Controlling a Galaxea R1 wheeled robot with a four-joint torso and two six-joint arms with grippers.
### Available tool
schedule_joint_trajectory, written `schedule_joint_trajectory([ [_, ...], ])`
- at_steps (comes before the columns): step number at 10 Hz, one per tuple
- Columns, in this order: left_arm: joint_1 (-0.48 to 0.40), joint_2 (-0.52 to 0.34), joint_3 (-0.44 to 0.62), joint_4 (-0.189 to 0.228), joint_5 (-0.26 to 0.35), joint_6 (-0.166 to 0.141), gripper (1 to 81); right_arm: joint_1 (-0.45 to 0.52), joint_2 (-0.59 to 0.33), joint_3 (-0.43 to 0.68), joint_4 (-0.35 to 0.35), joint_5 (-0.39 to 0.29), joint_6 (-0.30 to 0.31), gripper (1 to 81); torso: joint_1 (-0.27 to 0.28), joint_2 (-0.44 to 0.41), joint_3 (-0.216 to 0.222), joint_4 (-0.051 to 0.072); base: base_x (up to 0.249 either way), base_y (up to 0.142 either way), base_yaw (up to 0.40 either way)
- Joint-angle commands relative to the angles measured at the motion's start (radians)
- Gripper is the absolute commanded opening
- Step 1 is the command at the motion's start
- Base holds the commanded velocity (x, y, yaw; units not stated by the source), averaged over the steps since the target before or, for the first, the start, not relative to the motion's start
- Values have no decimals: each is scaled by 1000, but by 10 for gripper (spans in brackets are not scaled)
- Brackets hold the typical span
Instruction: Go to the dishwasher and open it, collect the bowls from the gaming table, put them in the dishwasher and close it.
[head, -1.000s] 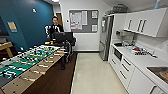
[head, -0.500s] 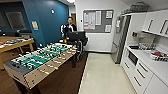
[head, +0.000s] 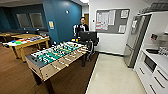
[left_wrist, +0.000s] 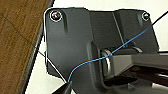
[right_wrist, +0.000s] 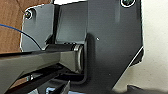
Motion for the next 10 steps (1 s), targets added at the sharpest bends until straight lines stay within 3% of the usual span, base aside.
schedule_joint_trajectory([
  [1, -40, -9, -9, 8, 51, 9, 811, 53, -6, 8, -2, -51, 6, 811, 0, 0, 0, 0, 0, 0, 356],
  [10, -40, 22, -47, 9, 53, 9, 811, 48, 8, 9, -12, -53, -3, 811, 0, 0, 0, 0, 0, 0, 353],
])
